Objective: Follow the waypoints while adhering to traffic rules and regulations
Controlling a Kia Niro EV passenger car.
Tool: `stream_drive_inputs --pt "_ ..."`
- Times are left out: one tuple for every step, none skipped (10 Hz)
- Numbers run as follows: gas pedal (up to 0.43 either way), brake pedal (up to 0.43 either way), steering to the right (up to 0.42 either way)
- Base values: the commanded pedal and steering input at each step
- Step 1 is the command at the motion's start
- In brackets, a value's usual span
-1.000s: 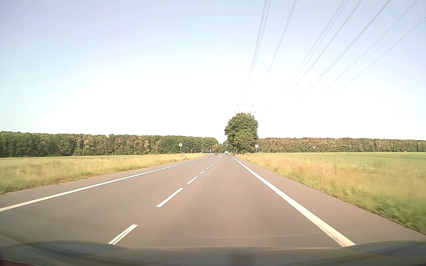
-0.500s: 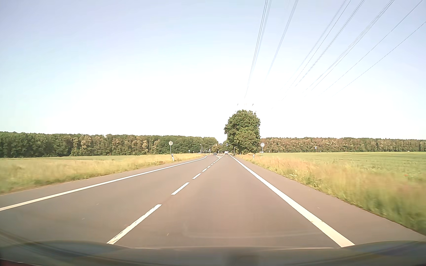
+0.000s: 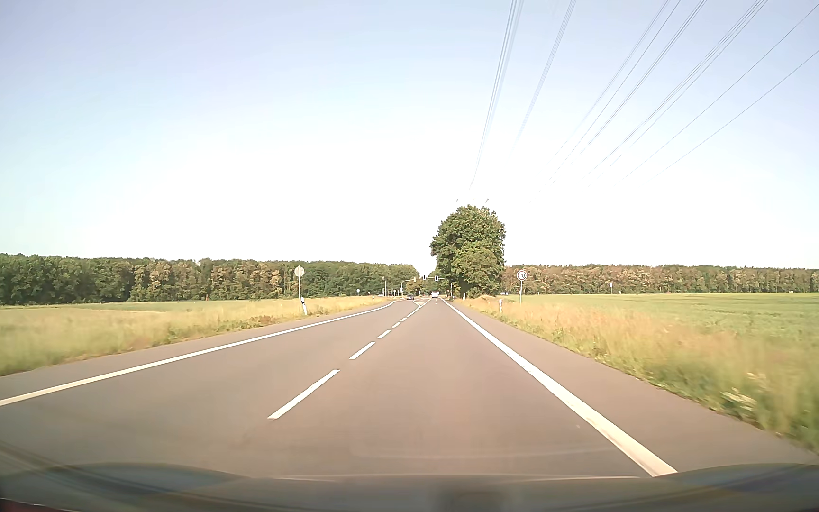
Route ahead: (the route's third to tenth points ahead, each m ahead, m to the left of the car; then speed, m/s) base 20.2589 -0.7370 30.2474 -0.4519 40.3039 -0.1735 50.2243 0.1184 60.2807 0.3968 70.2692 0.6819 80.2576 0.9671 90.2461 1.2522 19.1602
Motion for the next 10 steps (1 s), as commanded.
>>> stream_drive_inputs --pt "0.157 0.03 0.0" --pt "0.157 0.03 0.0" --pt "0.157 0.024 0.0" --pt "0.157 0.03 0.0" --pt "0.157 0.03 0.0" --pt "0.157 0.03 0.0" --pt "0.157 0.03 0.0" --pt "0.157 0.03 -0.001" --pt "0.157 0.03 -0.002" --pt "0.157 0.03 -0.002"
